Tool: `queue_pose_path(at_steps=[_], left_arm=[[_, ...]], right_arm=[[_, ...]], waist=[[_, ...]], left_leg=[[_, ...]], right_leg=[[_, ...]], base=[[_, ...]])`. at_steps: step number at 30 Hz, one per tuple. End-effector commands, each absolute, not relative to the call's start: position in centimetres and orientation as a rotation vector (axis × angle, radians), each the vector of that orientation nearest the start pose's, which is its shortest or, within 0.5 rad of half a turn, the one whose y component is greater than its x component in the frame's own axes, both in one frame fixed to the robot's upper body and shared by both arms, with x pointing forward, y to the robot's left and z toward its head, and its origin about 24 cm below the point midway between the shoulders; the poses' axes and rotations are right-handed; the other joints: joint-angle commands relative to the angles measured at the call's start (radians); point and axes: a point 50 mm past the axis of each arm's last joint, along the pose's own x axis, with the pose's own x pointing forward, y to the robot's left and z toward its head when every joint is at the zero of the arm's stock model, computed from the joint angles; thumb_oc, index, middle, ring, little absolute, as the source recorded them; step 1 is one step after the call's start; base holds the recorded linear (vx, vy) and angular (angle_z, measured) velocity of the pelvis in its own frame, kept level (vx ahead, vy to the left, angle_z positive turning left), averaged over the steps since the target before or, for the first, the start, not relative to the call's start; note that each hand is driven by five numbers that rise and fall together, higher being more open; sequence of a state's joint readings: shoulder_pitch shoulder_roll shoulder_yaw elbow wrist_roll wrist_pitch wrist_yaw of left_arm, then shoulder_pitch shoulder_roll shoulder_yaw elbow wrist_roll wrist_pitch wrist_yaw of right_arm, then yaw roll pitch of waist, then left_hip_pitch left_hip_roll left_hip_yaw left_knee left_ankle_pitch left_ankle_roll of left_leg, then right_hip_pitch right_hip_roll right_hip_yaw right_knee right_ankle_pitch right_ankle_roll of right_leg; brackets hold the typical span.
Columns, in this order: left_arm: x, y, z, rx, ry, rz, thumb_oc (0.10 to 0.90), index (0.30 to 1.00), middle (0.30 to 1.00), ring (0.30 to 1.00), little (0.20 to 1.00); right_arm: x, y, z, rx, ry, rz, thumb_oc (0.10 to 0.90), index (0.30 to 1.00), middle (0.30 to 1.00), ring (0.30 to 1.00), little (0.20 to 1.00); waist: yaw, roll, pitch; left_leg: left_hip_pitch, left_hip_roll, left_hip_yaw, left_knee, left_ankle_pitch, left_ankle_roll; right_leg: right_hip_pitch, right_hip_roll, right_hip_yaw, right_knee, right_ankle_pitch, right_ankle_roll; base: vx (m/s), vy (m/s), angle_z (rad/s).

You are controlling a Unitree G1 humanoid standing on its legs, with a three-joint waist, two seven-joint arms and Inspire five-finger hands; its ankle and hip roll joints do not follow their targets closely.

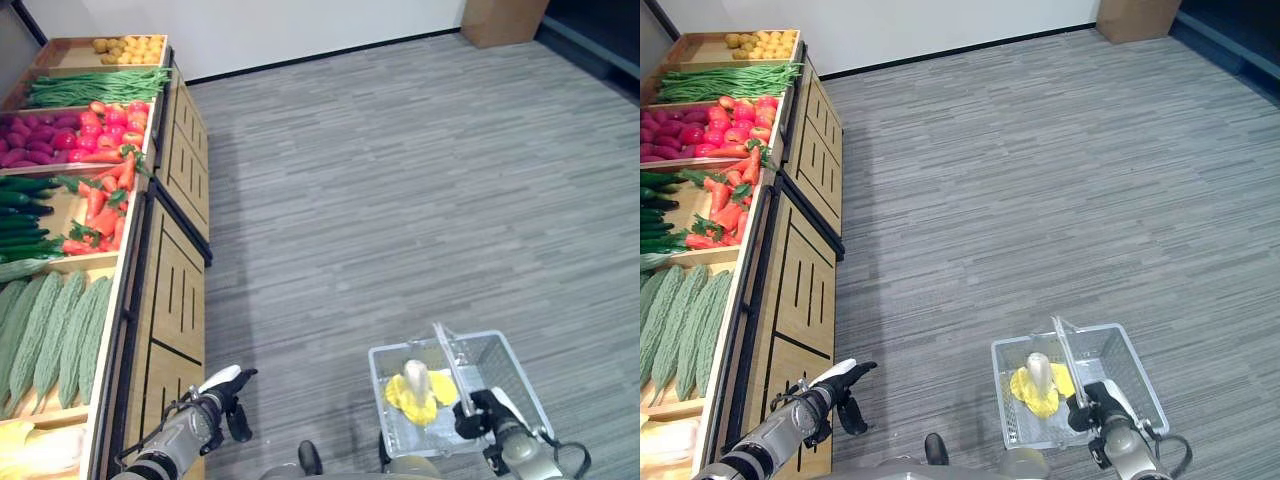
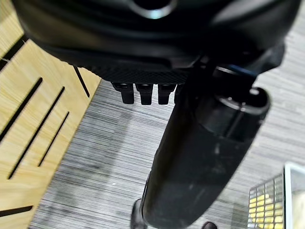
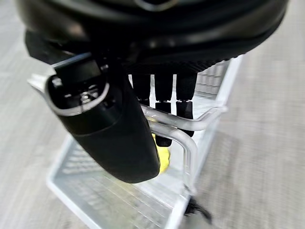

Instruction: Get the vegetables into the basket

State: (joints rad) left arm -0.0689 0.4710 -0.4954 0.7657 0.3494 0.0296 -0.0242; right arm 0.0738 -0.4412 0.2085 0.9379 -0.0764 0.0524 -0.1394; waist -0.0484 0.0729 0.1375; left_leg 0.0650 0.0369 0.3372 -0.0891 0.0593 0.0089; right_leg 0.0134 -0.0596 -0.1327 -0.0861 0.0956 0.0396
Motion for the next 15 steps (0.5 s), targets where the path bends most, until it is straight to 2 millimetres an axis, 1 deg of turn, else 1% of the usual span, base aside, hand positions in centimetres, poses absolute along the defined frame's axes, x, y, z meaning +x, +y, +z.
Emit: queue_pose_path(at_steps=[1, 2, 3, 4, 6, 7, 8, 10, 11, 12, 14, 15], left_arm=[[21.4, 24.2, -9.4, 0.954, 0.736, -0.262, 0.9, 1.0, 1.0, 1.0, 1.0], [19.9, 24.2, -10.9, 0.874, 0.821, -0.203, 0.9, 1.0, 1.0, 1.0, 1.0], [19.9, 24.2, -10.9, 0.873, 0.821, -0.202, 0.9, 1.0, 1.0, 1.0, 1.0], [18.5, 24.3, -12.0, 0.792, 0.899, -0.149, 0.9, 1.0, 1.0, 1.0, 1.0], [16.6, 23.9, -13.3, 0.66, 0.992, -0.076, 0.9, 1.0, 1.0, 1.0, 1.0], [16.6, 23.9, -13.3, 0.66, 0.991, -0.075, 0.9, 1.0, 1.0, 1.0, 1.0], [14.3, 24.0, -14.5, 0.571, 1.099, -0.008, 0.9, 1.0, 1.0, 1.0, 1.0], [12.7, 24.0, -15.2, 0.568, 1.168, 0.002, 0.9, 1.0, 1.0, 1.0, 1.0], [12.7, 24.0, -15.2, 0.568, 1.168, 0.002, 0.9, 1.0, 1.0, 1.0, 1.0], [11.3, 24.3, -15.5, 0.587, 1.226, 0.007, 0.9, 1.0, 1.0, 1.0, 1.0], [10.5, 24.6, -15.7, 0.626, 1.261, -0.015, 0.9, 1.0, 1.0, 1.0, 1.0], [10.3, 24.8, -15.7, 0.641, 1.262, -0.021, 0.9, 1.0, 1.0, 1.0, 1.0]], right_arm=[[13.9, -28.3, -12.3, -0.618, 0.981, -0.137, 0.4, 0.3, 0.3, 0.3, 0.3], [11.8, -27.7, -13.9, -0.541, 1.1, -0.167, 0.4, 0.3, 0.3, 0.3, 0.3], [11.8, -27.6, -13.9, -0.541, 1.099, -0.167, 0.4, 0.3, 0.3, 0.3, 0.3], [10.7, -27.5, -14.4, -0.503, 1.148, -0.192, 0.4, 0.3, 0.3, 0.3, 0.3], [9.5, -27.1, -15.0, -0.445, 1.197, -0.224, 0.4, 0.3, 0.3, 0.3, 0.3], [9.5, -27.1, -15.0, -0.445, 1.197, -0.224, 0.4, 0.3, 0.3, 0.3, 0.3], [8.7, -26.8, -15.3, -0.415, 1.23, -0.239, 0.4, 0.3, 0.3, 0.3, 0.3], [8.0, -26.6, -15.6, -0.383, 1.259, -0.263, 0.4, 0.3, 0.3, 0.3, 0.3], [8.0, -26.6, -15.6, -0.383, 1.259, -0.263, 0.4, 0.3, 0.3, 0.3, 0.3], [7.3, -26.5, -15.8, -0.384, 1.288, -0.263, 0.4, 0.3, 0.3, 0.3, 0.3], [6.5, -26.7, -15.9, -0.381, 1.321, -0.271, 0.4, 0.3, 0.3, 0.3, 0.3], [6.2, -26.8, -15.9, -0.378, 1.329, -0.277, 0.4, 0.3, 0.3, 0.3, 0.3]], waist=[[0.003, -0.033, -0.043], [0.003, -0.039, -0.046], [0.005, -0.039, -0.047], [0.004, -0.041, -0.049], [0.004, -0.045, -0.053], [0.005, -0.045, -0.054], [0.004, -0.048, -0.056], [0.003, -0.05, -0.057], [0.004, -0.05, -0.058], [0.004, -0.051, -0.061], [0.004, -0.052, -0.062], [0.005, -0.052, -0.064]], left_leg=[[0.028, -0.019, -0.029, 0.002, -0.109, 0.006], [0.017, -0.021, -0.026, 0.002, -0.11, 0.008], [0.015, -0.021, -0.024, 0.002, -0.11, 0.007], [0.015, -0.022, -0.025, 0.002, -0.111, 0.008], [0.017, -0.023, -0.026, 0.002, -0.112, 0.008], [0.015, -0.023, -0.025, 0.002, -0.112, 0.008], [0.02, -0.024, -0.029, 0.002, -0.113, 0.009], [0.024, -0.026, -0.03, 0.002, -0.115, 0.01], [0.023, -0.026, -0.029, 0.002, -0.115, 0.009], [0.025, -0.026, -0.026, 0.002, -0.117, 0.01], [0.028, -0.028, -0.024, 0.002, -0.12, 0.011], [0.027, -0.028, -0.022, 0.002, -0.12, 0.011]], right_leg=[[-0.016, -0.036, 0.025, 0.05, -0.088, 0.05], [-0.03, -0.034, 0.03, 0.051, -0.083, 0.051], [-0.032, -0.034, 0.031, 0.049, -0.081, 0.05], [-0.031, -0.034, 0.029, 0.049, -0.082, 0.05], [-0.026, -0.034, 0.027, 0.045, -0.081, 0.049], [-0.027, -0.033, 0.028, 0.043, -0.079, 0.048], [-0.023, -0.034, 0.024, 0.042, -0.08, 0.047], [-0.018, -0.034, 0.021, 0.043, -0.081, 0.047], [-0.019, -0.034, 0.022, 0.042, -0.079, 0.047], [-0.018, -0.034, 0.024, 0.042, -0.078, 0.047], [-0.015, -0.035, 0.024, 0.04, -0.077, 0.05], [-0.016, -0.035, 0.027, 0.038, -0.075, 0.05]], base=[[-0.08, 0.016, -0.14], [-0.05, 0.007, -0.16], [-0.05, 0.012, -0.18], [0.0, 0.002, -0.12], [0.01, 0.002, -0.07], [0.0, 0.0, 0.0], [0.01, 0.016, 0.03], [0.0, 0.0, 0.0], [0.0, 0.0, 0.0], [0.0, 0.029, 0.04], [0.0, 0.037, -0.01], [0.0, 0.036, -0.09]])
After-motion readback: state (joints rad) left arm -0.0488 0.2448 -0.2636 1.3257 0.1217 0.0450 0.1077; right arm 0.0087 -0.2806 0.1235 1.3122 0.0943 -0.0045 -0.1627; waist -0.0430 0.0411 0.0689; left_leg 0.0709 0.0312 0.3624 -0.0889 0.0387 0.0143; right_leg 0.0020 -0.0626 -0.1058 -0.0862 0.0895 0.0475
